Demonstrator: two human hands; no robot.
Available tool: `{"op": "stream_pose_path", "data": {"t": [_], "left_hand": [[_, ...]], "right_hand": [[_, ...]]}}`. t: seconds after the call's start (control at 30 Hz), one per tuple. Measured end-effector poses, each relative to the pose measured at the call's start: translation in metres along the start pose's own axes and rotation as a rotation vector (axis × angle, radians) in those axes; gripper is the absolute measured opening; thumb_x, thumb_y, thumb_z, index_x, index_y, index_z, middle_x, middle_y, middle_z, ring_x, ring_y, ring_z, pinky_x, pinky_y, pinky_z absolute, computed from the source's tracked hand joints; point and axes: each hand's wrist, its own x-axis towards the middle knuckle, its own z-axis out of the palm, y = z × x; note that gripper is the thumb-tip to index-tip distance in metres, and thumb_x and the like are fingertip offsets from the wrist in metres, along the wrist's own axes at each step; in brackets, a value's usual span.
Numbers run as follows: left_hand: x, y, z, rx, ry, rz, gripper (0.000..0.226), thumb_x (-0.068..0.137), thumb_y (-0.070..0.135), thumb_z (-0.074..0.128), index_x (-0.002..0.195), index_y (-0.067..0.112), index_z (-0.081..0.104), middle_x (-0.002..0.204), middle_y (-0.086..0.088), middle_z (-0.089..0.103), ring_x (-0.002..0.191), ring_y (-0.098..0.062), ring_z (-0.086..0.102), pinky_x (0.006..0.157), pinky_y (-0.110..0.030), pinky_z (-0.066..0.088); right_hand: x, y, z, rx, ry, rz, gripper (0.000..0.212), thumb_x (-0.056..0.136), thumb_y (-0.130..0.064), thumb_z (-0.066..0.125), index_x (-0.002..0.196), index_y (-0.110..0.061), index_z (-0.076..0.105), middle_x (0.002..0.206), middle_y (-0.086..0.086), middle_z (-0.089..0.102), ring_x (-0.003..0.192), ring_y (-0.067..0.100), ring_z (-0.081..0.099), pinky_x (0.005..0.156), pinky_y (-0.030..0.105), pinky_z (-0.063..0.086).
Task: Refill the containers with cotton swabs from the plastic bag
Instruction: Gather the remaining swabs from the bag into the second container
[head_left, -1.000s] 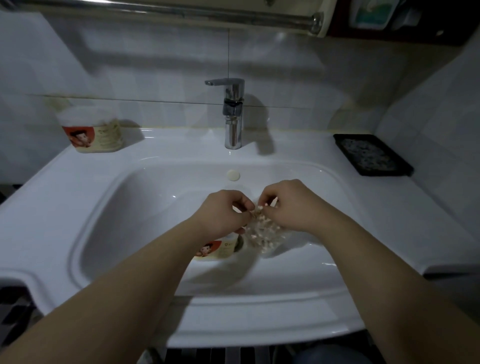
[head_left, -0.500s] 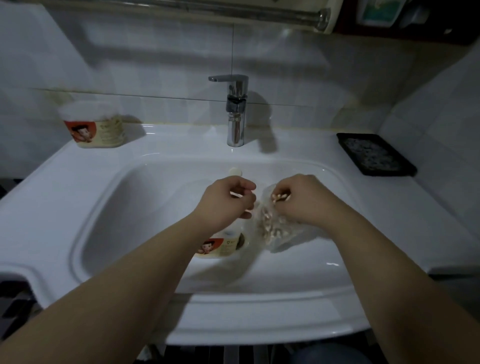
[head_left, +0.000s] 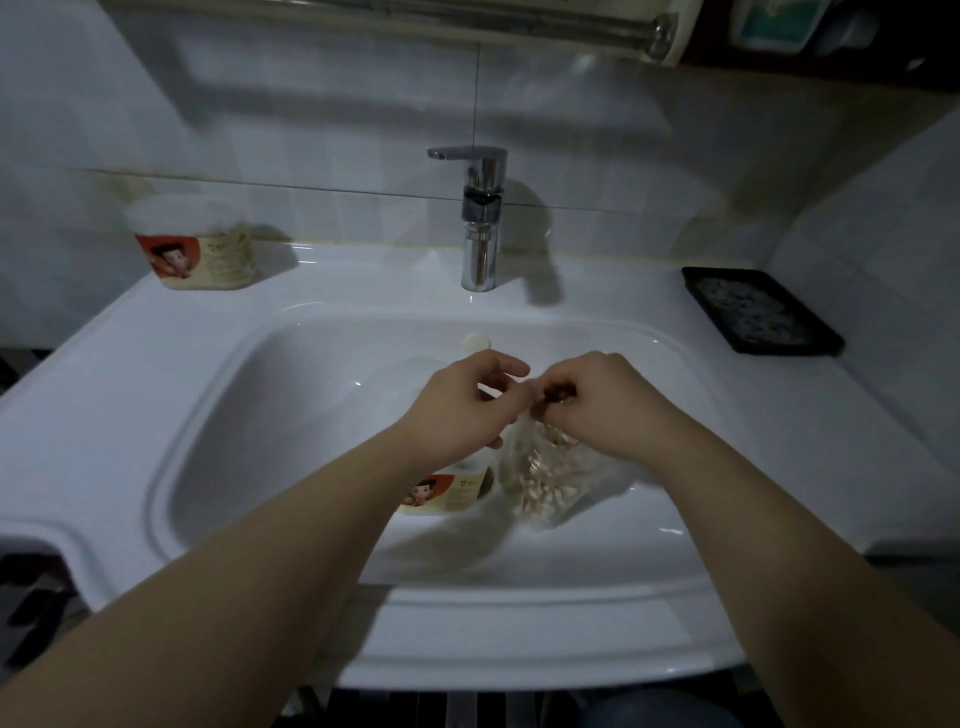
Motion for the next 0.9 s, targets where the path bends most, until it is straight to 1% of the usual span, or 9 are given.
{"op": "stream_pose_path", "data": {"t": [0.13,0.23,0.37,0.43,0.5,0.6,0.73,0.83,0.9], "left_hand": [[0.001,-0.003,0.000,-0.005,0.000,-0.011,0.025,0.092,0.020,0.074,0.115,0.022,0.063,0.101,-0.001,0.067,0.078,-0.015,0.071,0.061,-0.028,0.061],[0.002,-0.005,-0.002,-0.018,0.061,-0.004,0.013,0.092,0.012,0.070,0.097,0.019,0.060,0.098,-0.003,0.066,0.070,-0.016,0.069,0.060,-0.027,0.060],[0.002,-0.003,-0.006,0.028,0.140,-0.006,0.013,0.090,0.003,0.063,0.083,0.013,0.060,0.097,-0.001,0.068,0.061,-0.014,0.071,0.058,-0.022,0.058],[0.002,-0.003,-0.009,0.096,0.153,-0.002,0.018,0.089,0.002,0.062,0.081,0.018,0.065,0.098,0.003,0.068,0.059,-0.013,0.070,0.060,-0.024,0.059],[0.003,-0.004,-0.010,0.220,0.154,0.035,0.027,0.089,0.005,0.062,0.079,0.030,0.068,0.101,0.008,0.066,0.059,-0.010,0.065,0.061,-0.017,0.054],[0.002,-0.002,-0.008,0.351,0.204,0.141,0.031,0.086,0.008,0.067,0.095,0.037,0.068,0.105,0.012,0.055,0.071,-0.002,0.060,0.068,-0.001,0.040],[-0.004,0.006,-0.003,0.151,0.273,0.352,0.036,0.085,0.003,0.069,0.110,0.029,0.067,0.100,0.008,0.064,0.084,-0.005,0.063,0.073,-0.012,0.051],[-0.007,0.009,0.003,0.078,0.223,0.309,0.032,0.088,0.003,0.069,0.110,0.025,0.066,0.099,0.007,0.068,0.088,-0.003,0.067,0.074,-0.014,0.054],[-0.006,0.006,0.003,0.117,0.202,0.252,0.029,0.088,0.006,0.070,0.109,0.026,0.064,0.100,0.009,0.068,0.086,0.001,0.067,0.073,-0.010,0.051]], "right_hand": [[0.001,-0.002,-0.003,0.143,0.084,0.015,0.009,0.090,-0.020,0.076,0.092,-0.029,0.078,0.085,-0.010,0.076,0.063,0.001,0.068,0.062,0.019,0.056],[0.001,-0.002,-0.006,0.152,0.132,0.002,0.010,0.091,-0.019,0.075,0.090,-0.029,0.074,0.082,-0.009,0.074,0.053,0.004,0.067,0.055,0.011,0.050],[-0.002,0.001,-0.010,0.117,0.088,-0.007,0.003,0.091,-0.022,0.075,0.092,-0.025,0.077,0.075,-0.012,0.072,0.052,0.007,0.067,0.058,0.015,0.052],[-0.004,0.000,-0.008,0.127,0.067,-0.027,0.005,0.092,-0.021,0.075,0.096,-0.023,0.078,0.075,-0.012,0.072,0.053,0.007,0.067,0.058,0.012,0.050],[-0.003,-0.001,-0.008,0.179,0.126,-0.039,0.006,0.093,-0.021,0.074,0.098,-0.023,0.077,0.077,-0.010,0.073,0.054,0.008,0.068,0.059,0.015,0.052],[0.000,0.000,-0.008,0.191,0.167,-0.018,0.007,0.094,-0.021,0.074,0.099,-0.023,0.076,0.076,-0.007,0.073,0.054,0.007,0.069,0.061,0.024,0.055],[-0.001,-0.001,-0.005,0.200,0.128,-0.020,0.008,0.094,-0.015,0.072,0.101,-0.018,0.075,0.083,-0.004,0.072,0.053,0.001,0.066,0.054,0.010,0.048],[0.000,-0.003,-0.004,0.204,0.152,-0.032,0.008,0.094,-0.014,0.073,0.100,-0.018,0.076,0.082,-0.004,0.071,0.055,-0.001,0.065,0.056,0.009,0.048],[0.001,-0.002,-0.006,0.207,0.187,-0.024,0.008,0.093,-0.014,0.073,0.100,-0.018,0.076,0.079,-0.004,0.072,0.055,0.006,0.066,0.058,0.011,0.048]]}}
